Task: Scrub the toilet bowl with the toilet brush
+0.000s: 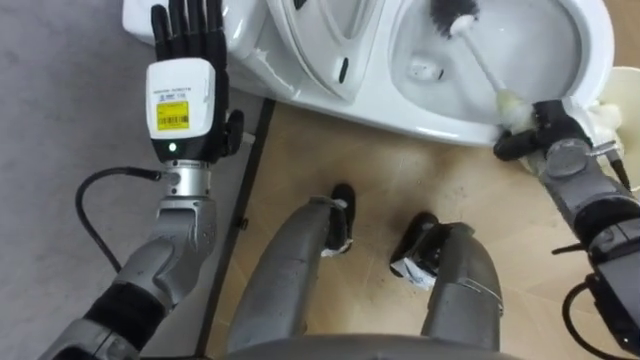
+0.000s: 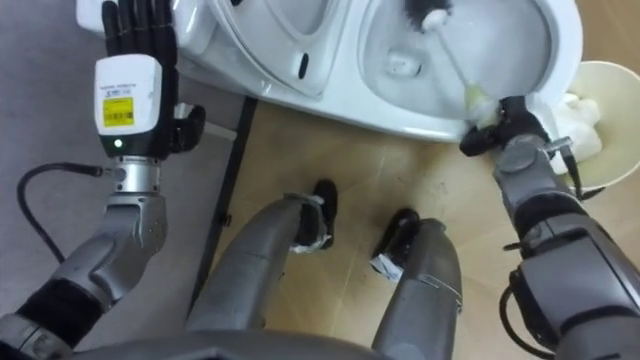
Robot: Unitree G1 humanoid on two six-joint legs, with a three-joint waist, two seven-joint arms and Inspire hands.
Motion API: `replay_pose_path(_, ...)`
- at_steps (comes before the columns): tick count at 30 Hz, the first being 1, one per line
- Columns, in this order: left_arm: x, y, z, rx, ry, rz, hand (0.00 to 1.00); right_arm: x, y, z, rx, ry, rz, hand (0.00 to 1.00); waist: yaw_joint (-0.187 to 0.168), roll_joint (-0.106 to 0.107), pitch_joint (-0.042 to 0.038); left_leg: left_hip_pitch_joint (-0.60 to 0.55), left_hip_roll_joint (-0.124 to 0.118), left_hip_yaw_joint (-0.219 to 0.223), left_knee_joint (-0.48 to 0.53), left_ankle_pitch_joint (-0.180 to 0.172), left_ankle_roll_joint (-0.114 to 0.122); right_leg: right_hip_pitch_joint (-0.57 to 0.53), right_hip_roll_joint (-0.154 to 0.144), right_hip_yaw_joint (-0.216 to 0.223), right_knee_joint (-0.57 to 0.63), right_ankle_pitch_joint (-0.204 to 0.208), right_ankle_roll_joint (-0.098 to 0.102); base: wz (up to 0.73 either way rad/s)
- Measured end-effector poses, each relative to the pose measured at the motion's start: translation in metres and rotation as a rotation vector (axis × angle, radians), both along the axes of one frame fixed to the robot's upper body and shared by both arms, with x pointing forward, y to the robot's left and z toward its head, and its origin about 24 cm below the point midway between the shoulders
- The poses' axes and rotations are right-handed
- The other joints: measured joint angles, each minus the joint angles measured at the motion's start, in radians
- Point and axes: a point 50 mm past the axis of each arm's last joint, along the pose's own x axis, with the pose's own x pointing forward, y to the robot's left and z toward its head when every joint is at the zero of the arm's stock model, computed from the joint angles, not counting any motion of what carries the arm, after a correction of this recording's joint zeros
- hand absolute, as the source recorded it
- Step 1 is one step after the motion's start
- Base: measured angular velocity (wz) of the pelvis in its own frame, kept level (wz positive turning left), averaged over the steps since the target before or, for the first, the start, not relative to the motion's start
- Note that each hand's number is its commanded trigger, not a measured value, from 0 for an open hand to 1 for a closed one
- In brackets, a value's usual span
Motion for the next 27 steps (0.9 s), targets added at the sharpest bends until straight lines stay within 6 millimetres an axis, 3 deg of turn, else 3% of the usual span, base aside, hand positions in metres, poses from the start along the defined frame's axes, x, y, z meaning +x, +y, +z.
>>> replay_pose_path(3, 0.001, -0.001, 0.000, -0.003, 0.027, -0.014, 0.00, 0.000, 0.001, 0.002, -0.128, 0.030, 0.063, 1.00, 0.028, 0.020, 0.0002, 0.010, 0.023, 0.002, -0.001, -0.002, -0.004, 0.018, 0.030, 0.001, -0.032, 0.013, -0.003, -0.18)
replay_pose_path(6, 0.001, -0.001, -0.001, -0.003, 0.055, -0.026, 0.00, -0.004, 0.000, -0.001, -0.162, 0.049, 0.069, 1.00, 0.043, 0.025, -0.0015, 0.030, 0.023, 0.003, -0.013, -0.003, -0.006, 0.037, 0.036, 0.000, -0.047, 0.017, -0.004, -0.08)
replay_pose_path(10, -0.002, -0.002, -0.005, -0.006, 0.086, -0.048, 0.00, -0.015, -0.010, -0.007, -0.225, 0.098, 0.072, 1.00, 0.056, 0.027, -0.0023, 0.067, 0.027, 0.004, -0.037, -0.005, -0.011, 0.076, 0.048, -0.001, -0.078, 0.021, 0.000, 0.00)
replay_pose_path(14, -0.010, -0.002, -0.013, -0.019, 0.139, -0.075, 0.00, -0.031, -0.020, -0.016, -0.292, 0.174, 0.105, 1.00, 0.061, 0.014, 0.0020, 0.134, 0.022, 0.006, -0.079, -0.004, -0.013, 0.145, 0.050, -0.010, -0.122, 0.018, 0.007, 0.06)
replay_pose_path(20, -0.024, 0.005, -0.026, -0.075, 0.226, -0.070, 0.00, -0.068, -0.025, -0.042, -0.325, 0.310, 0.147, 1.00, 0.042, -0.040, 0.0010, 0.242, 0.007, 0.003, -0.112, -0.003, -0.013, 0.265, 0.051, -0.022, -0.176, 0.008, 0.021, 0.07)
replay_pose_path(23, -0.031, 0.014, -0.036, -0.103, 0.299, -0.056, 0.00, -0.089, -0.020, -0.059, -0.289, 0.394, 0.163, 1.00, 0.036, -0.073, -0.0104, 0.337, 0.007, -0.002, -0.155, -0.003, -0.014, 0.366, 0.067, -0.027, -0.233, 0.010, 0.028, -0.01)
replay_pose_path(24, -0.033, 0.018, -0.039, -0.115, 0.329, -0.049, 0.00, -0.099, -0.018, -0.066, -0.267, 0.427, 0.163, 1.00, 0.036, -0.083, -0.0187, 0.373, 0.008, -0.005, -0.171, -0.003, -0.015, 0.403, 0.071, -0.031, -0.254, 0.010, 0.029, 0.04)
replay_pose_path(27, -0.045, 0.032, -0.048, -0.114, 0.411, -0.022, 0.00, -0.126, -0.021, -0.078, -0.229, 0.500, 0.151, 1.00, 0.031, -0.098, -0.0259, 0.464, 0.020, -0.007, -0.213, -0.002, -0.017, 0.505, 0.091, -0.042, -0.320, 0.018, 0.037, 0.04)
